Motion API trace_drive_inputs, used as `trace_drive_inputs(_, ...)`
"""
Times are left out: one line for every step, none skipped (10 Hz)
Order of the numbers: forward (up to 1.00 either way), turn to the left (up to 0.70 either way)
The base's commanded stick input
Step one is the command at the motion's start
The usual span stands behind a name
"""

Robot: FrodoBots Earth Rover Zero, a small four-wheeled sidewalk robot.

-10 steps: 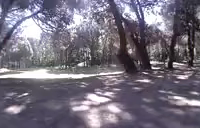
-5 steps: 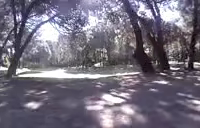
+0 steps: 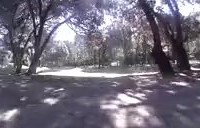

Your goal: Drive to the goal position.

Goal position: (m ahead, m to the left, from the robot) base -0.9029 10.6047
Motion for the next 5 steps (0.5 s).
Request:
trace_drive_inputs(0.0,0.85)
trace_drive_inputs(0.0,0.85)
trace_drive_inputs(0.0,0.85)
trace_drive_inputs(0.0,0.85)
trace_drive_inputs(0.0,0.85)
